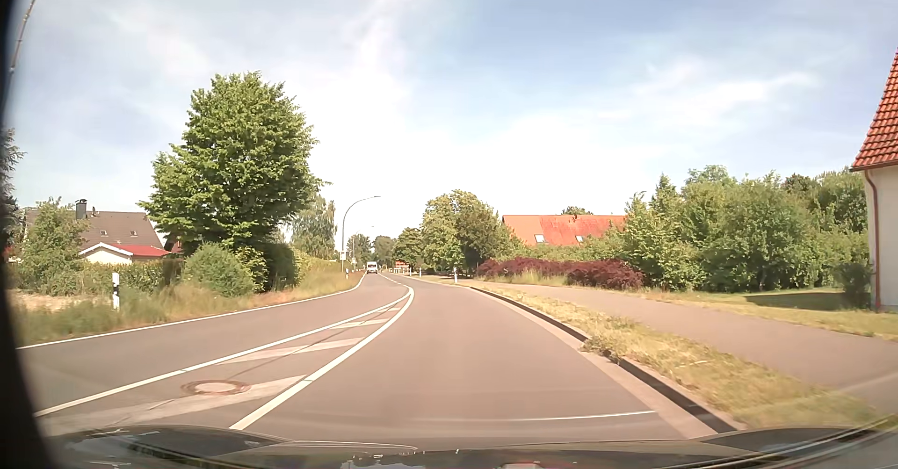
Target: Follow the waypoints while adhering to traffic rules and regulations
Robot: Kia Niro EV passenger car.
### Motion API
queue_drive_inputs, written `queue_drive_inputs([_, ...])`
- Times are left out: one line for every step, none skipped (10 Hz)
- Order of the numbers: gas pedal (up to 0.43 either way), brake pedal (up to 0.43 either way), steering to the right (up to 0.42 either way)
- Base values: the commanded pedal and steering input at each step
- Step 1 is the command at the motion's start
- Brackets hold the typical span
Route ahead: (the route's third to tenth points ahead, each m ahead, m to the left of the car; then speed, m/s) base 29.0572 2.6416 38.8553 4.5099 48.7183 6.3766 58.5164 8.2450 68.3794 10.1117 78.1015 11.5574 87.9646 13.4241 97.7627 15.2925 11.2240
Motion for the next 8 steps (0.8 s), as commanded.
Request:
queue_drive_inputs([0.268,0.0,-0.02])
queue_drive_inputs([0.268,0.0,-0.028])
queue_drive_inputs([0.268,0.0,-0.028])
queue_drive_inputs([0.268,0.0,-0.026])
queue_drive_inputs([0.268,0.0,-0.023])
queue_drive_inputs([0.268,0.0,-0.023])
queue_drive_inputs([0.268,0.0,-0.023])
queue_drive_inputs([0.28,0.0,-0.023])
